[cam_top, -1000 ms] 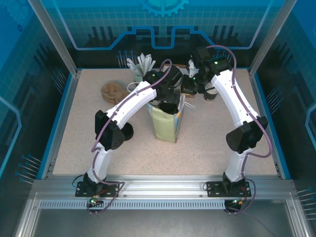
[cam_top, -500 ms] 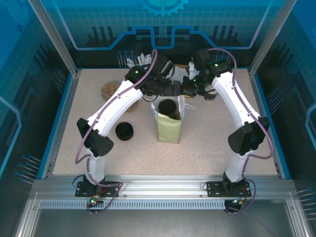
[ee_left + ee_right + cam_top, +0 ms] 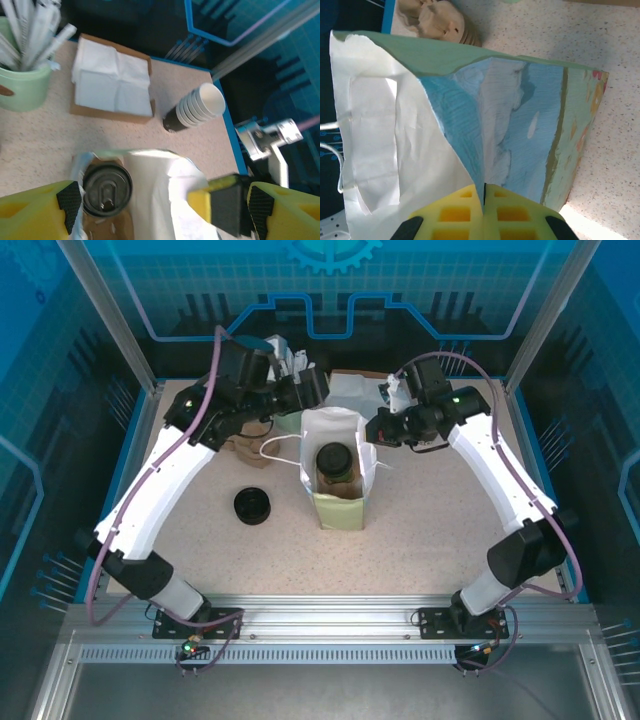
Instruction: Pack the takeout coffee
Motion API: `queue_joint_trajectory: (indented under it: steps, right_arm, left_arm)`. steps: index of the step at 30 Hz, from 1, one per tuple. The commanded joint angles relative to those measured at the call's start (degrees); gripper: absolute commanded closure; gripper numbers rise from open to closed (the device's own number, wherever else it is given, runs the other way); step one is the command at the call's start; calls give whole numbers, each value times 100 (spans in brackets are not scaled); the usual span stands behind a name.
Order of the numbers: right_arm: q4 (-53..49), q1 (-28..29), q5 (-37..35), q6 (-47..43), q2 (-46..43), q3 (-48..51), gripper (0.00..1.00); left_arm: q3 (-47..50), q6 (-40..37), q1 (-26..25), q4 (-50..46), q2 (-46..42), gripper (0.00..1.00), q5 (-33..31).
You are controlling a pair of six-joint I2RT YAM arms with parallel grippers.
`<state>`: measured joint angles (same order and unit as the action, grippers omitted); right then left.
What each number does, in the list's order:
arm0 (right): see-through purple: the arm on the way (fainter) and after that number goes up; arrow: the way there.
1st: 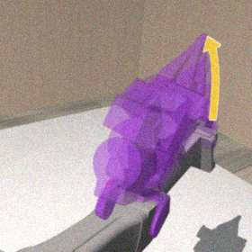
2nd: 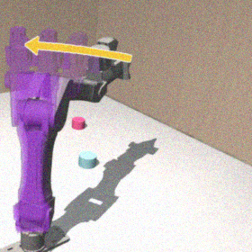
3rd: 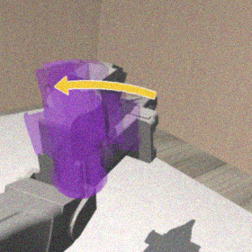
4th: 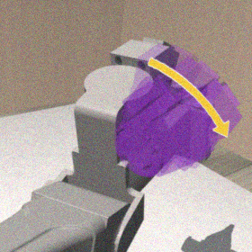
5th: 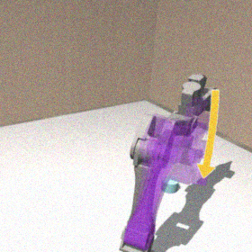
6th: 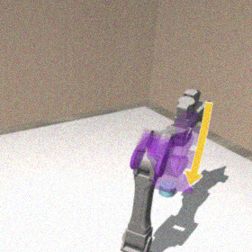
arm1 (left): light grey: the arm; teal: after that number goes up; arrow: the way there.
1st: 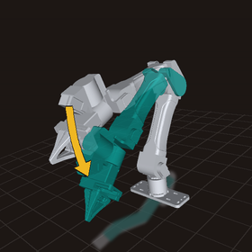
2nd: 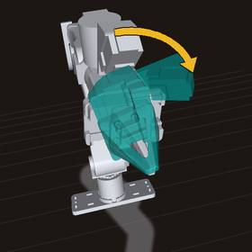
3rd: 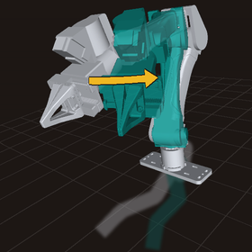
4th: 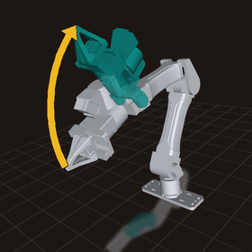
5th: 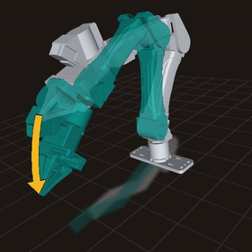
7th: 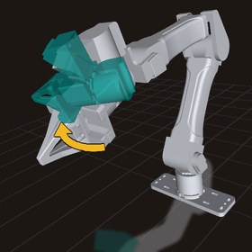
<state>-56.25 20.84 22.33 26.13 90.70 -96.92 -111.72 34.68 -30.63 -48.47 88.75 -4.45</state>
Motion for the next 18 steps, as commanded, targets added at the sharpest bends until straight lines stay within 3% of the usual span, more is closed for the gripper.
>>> queue_joint_trajectory:
  steps: [1,8,18]
  right_arm:
    - [508,-27,412,-206,-292,265,100]
    - [880,-27,804,-329,-552,701,100]
    - [1206,-28,1141,-356,-787,1026,100]
  left_arm:
    - [353,121,216,186,-195,12,-471]
    - [1098,97,636,349,-637,12,-779]
    - [1660,57,756,303,-836,11,-1043]
